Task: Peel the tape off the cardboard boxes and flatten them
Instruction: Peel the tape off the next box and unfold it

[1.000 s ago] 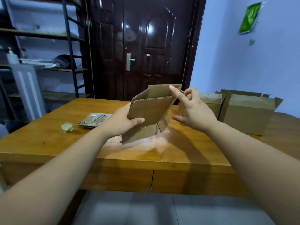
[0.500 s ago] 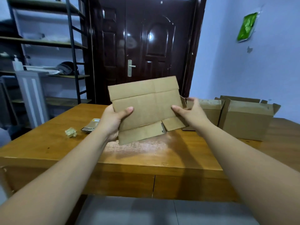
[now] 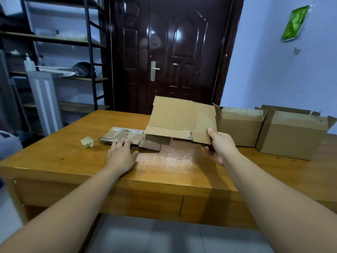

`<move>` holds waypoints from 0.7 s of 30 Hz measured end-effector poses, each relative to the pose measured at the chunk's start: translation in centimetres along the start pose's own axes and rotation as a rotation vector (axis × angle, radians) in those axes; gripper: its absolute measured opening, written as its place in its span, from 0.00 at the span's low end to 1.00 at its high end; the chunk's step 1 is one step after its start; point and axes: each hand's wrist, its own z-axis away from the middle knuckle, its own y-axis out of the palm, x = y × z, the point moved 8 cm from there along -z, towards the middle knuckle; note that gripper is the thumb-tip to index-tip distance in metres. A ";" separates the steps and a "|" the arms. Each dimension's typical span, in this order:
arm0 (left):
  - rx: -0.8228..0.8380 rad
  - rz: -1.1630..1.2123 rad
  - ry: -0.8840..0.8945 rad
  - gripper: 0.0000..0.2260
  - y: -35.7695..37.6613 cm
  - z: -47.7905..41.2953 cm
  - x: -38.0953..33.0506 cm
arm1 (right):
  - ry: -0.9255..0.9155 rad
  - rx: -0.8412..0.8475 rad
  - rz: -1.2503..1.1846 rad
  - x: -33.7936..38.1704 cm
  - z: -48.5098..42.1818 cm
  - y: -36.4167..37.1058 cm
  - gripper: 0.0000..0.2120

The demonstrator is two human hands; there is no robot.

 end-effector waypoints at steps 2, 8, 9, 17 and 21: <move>0.050 -0.111 -0.012 0.33 0.9 -0.3 0.4 | 0.007 -0.081 -0.028 -0.7 -0.5 -0.3 0.10; 0.154 -0.259 -0.016 0.39 2.2 -1.7 0.1 | 0.088 -0.241 -0.128 -3.2 -1.7 0.0 0.09; 0.162 -0.278 0.006 0.38 2.3 -1.8 0.0 | 0.095 -0.250 -0.139 -3.7 -1.9 0.2 0.10; 0.129 0.268 0.270 0.26 0.9 -0.2 -2.4 | 0.011 -0.196 -0.041 -4.6 -2.8 3.9 0.09; -0.119 0.652 -0.037 0.36 -1.2 -1.1 1.4 | -0.050 -0.182 0.049 -4.4 -3.1 5.8 0.05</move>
